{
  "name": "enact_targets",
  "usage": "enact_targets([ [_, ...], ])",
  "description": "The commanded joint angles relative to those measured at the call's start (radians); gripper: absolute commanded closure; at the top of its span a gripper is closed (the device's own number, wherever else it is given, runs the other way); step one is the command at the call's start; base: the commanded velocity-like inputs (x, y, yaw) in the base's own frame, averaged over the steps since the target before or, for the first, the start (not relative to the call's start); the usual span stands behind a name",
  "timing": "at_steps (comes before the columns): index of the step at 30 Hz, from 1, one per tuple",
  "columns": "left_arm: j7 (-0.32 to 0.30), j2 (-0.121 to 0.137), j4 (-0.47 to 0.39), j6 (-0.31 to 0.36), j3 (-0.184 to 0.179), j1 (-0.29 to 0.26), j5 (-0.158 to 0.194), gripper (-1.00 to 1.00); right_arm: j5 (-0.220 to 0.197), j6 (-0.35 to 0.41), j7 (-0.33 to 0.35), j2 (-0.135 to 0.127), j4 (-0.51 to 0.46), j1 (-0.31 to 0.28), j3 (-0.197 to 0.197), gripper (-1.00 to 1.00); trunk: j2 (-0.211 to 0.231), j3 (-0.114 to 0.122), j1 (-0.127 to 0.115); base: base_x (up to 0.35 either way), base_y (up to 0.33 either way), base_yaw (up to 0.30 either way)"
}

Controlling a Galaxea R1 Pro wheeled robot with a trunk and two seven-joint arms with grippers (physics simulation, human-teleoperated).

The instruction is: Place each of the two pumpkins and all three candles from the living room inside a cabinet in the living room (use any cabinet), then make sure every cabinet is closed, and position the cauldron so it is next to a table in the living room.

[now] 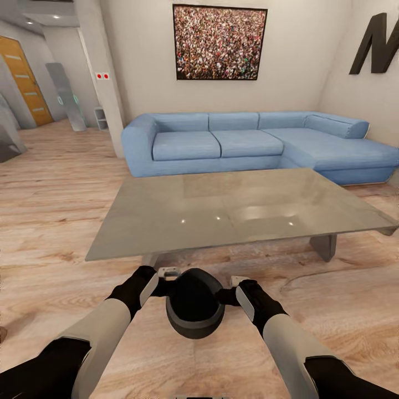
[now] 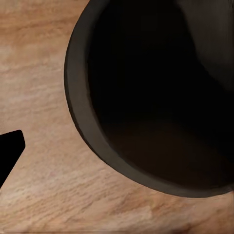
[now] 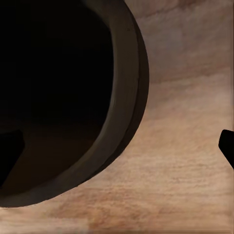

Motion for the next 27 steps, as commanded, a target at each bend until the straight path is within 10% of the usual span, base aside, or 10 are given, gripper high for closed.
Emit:
enact_targets([
  [1, 0.003, 0.001, -0.002, 0.004, -0.008, 0.000, 0.010, -1.00, -0.010, 0.004, -0.005, 0.000, -0.002, 0.000, -0.001, -1.00, 0.000, 0.003, -0.001, -0.065, 0.000, 0.000],
  [27, 0.005, 0.001, -0.002, 0.004, -0.008, 0.000, 0.006, -1.00, -0.011, 0.003, -0.005, 0.000, -0.002, 0.000, -0.001, -1.00, 0.006, 0.104, -0.012, -0.059, 0.000, 0.000],
])
